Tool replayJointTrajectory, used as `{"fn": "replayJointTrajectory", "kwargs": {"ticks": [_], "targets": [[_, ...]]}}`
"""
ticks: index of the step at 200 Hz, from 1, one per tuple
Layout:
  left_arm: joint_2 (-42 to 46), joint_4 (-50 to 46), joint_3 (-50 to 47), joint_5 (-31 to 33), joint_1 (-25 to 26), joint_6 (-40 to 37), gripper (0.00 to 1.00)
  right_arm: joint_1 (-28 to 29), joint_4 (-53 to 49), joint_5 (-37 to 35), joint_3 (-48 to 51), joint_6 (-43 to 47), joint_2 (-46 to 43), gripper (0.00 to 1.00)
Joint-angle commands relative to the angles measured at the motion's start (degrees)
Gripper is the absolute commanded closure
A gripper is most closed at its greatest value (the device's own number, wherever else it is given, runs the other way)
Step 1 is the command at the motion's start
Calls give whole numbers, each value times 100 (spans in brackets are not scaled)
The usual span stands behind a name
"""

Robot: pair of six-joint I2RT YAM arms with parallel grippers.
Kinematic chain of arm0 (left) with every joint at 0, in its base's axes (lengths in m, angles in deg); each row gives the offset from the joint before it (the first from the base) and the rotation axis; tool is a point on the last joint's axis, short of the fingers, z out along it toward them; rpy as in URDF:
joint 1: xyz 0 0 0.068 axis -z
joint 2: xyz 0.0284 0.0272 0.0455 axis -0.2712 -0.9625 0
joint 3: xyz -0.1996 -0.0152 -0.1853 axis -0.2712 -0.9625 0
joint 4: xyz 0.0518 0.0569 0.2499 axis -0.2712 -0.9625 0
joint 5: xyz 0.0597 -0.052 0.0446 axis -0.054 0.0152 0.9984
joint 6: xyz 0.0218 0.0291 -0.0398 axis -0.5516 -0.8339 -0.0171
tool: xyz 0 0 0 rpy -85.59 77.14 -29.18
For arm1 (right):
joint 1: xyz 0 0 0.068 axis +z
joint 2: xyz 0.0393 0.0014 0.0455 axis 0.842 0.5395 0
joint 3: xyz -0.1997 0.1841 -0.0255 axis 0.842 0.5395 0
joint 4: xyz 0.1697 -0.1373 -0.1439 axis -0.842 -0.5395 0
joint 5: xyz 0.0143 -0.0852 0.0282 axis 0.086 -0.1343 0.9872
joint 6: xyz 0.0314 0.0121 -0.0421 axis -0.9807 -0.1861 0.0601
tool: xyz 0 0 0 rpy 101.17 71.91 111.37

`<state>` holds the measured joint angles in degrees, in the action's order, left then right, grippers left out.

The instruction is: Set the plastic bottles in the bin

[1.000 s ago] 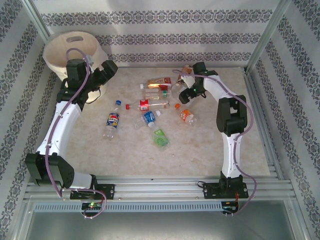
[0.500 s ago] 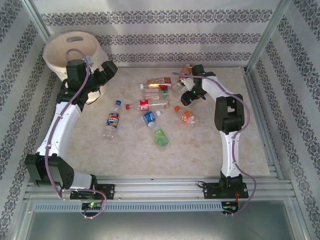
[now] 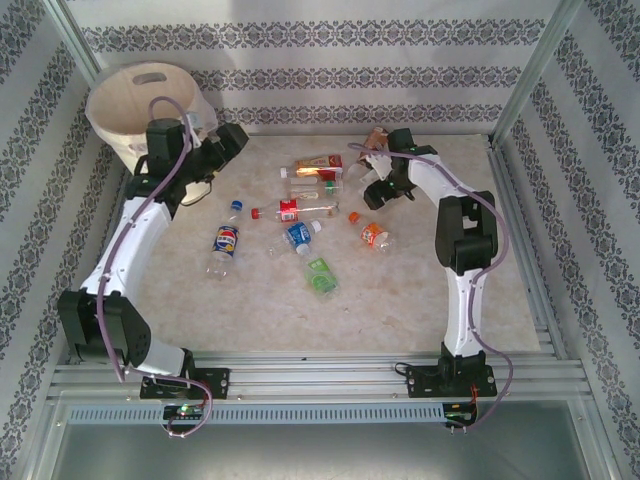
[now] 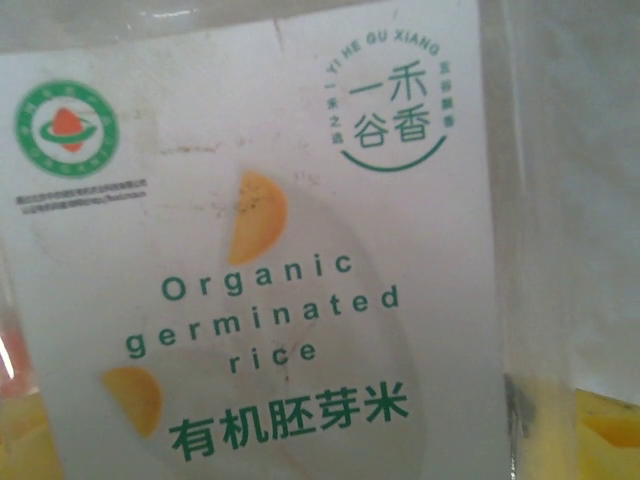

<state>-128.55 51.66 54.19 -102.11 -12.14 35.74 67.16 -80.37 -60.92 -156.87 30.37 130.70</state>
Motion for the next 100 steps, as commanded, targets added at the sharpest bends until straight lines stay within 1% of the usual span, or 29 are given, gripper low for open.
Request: {"fn": "replayJointTrajectory", "kwargs": {"ticks": [1,33,55,79,100], "targets": [[-147,304,227,-321,280,-84,0,91,360,261,280,-363,-730,39],[-478,334,503,-625,634,-313,0,135,629,476,700,-875,-1327,40],[-708,288,730,-757,885,-472,0,183,1195,598,1206,-1216,-1811,42],[-1004,424,935,-1038,1187,-546,0,222,1571,857,1576,-1493,-2189,43],[-1208,562,981,-905,1467,-538,0,309,1784,1301,1833,-1813,-2447,43]]}}
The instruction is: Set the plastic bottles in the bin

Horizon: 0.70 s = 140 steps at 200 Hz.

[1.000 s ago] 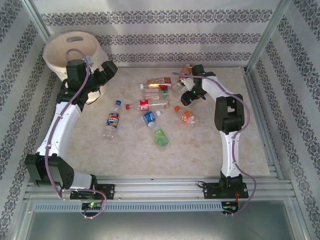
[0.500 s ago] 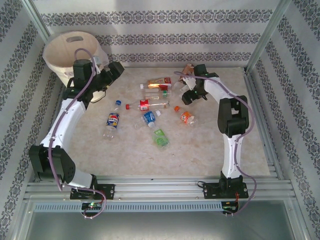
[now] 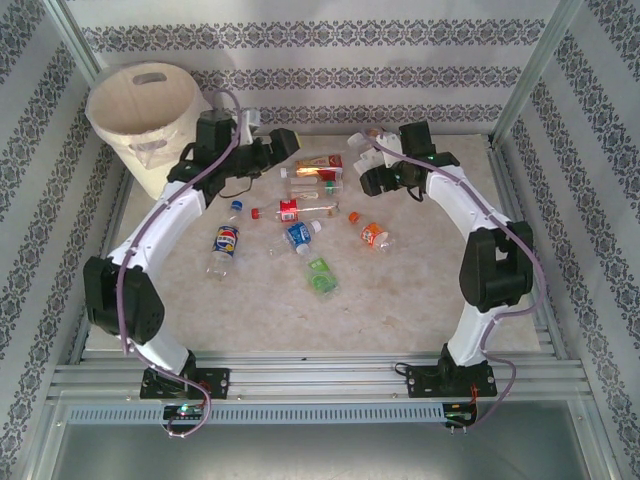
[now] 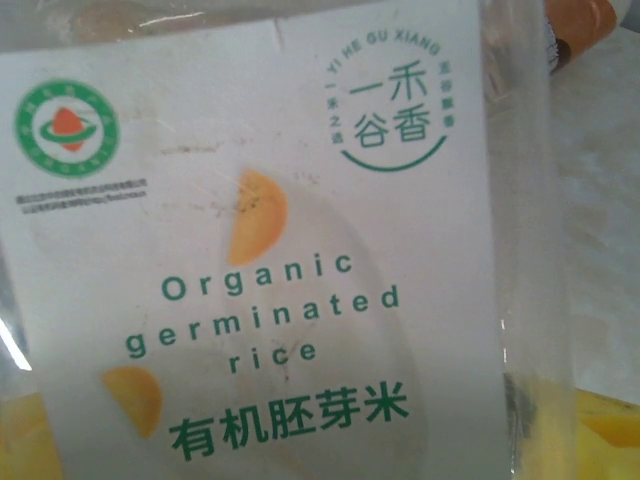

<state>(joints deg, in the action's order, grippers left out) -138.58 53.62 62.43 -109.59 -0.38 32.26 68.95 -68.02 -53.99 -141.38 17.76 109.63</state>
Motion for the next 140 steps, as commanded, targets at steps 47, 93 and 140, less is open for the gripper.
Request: {"fn": "replayJointTrajectory", "kwargs": {"ticks": [47,93,140], "targets": [[-723,668,294,-278,598,-13,0,512,1809,1307,1301,-1144,-984,42],[-1170,254,756,-269,778,-172,0,839,1723,1435,1392,-1016,-1137,40],[-1218,100,799,226,906,-200,0,915,1780,1705,1327,-1139,-1113,38]]}}
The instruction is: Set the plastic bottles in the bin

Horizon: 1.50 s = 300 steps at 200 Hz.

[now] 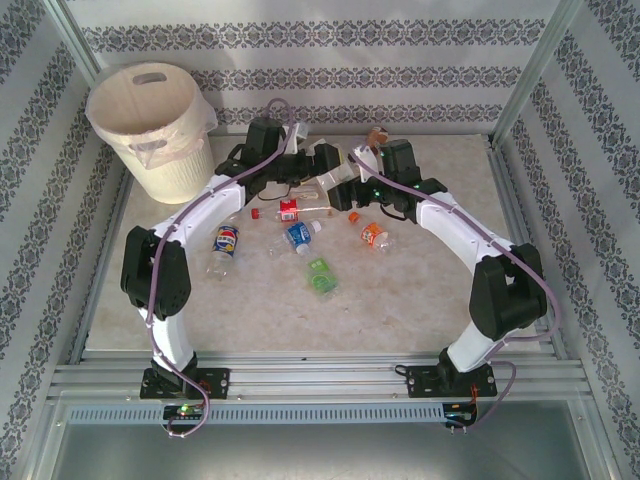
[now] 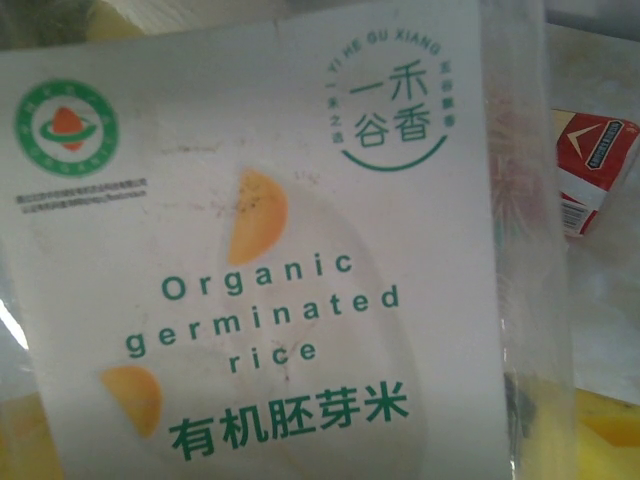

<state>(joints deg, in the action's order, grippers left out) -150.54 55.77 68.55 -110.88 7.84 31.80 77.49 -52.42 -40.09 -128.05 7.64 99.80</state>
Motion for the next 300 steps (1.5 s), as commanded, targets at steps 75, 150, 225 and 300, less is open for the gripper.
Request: {"fn": "replayJointTrajectory", "kwargs": {"ticks": [75,150,225,300], "targets": [[-129,-429,325,486,115,-441,23,112,142,712,-336,-133,-26,35],[15,-299,189,719,65,-360,46,96,-335,697,-785,311,-40,27],[400,72,-138,767,-155,-335,50,1,352,653,-313,-41,-525,2],[891,-120,-325,1092,-649,-593,52,-196,1568,-395,772,-1136,-1753,2]]}}
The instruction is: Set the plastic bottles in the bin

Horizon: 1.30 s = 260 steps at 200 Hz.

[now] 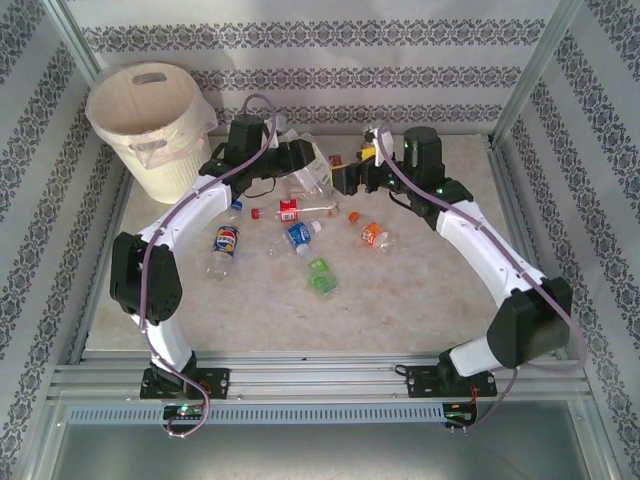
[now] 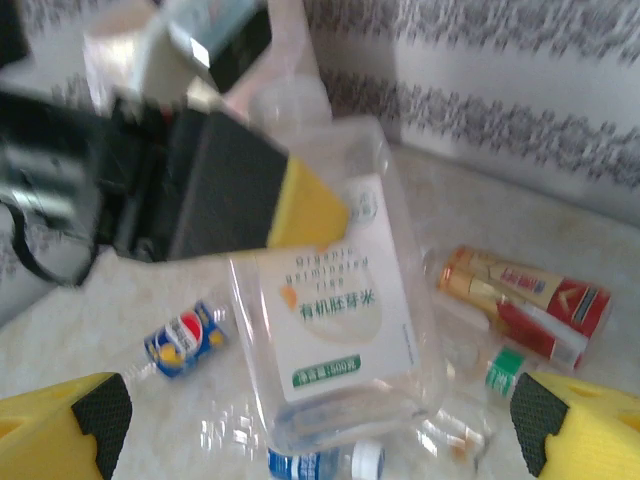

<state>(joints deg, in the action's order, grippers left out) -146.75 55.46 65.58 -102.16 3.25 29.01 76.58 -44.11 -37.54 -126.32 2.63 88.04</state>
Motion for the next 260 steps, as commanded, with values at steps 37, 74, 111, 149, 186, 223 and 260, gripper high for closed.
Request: {"fn": "replayJointTrajectory", "kwargs": {"ticks": [37,74,111,149,186,223,260], "targets": [[1012,-287,42,744,-290,-955,52,-242,1314,-1753,1190,-1689,-1031,2],[1376,-474,256,1813,-331,-1495,52,-269,1476,-2204,1498,-2400,-987,2],[1588,-319,611,3300,-351,-2469,52,-330,1575,-2146,1576,-2750,-842,2],[1755,716,446,4567,-437,-3527,52,-343,1588,-2046,1562,-2886,-705,2],[1680,1147,485,5030,-866,-3878,52,-382,1560,-1926,1510,-2908,-621,2],[1243,930,957,5011,-1573,-3833,52,-431,1552,-1794,1463,-2965,-529,2],[637,486,1539,4881,-2110,-3665,52,-489,1523,-1592,1408,-3113,-462,2]]}}
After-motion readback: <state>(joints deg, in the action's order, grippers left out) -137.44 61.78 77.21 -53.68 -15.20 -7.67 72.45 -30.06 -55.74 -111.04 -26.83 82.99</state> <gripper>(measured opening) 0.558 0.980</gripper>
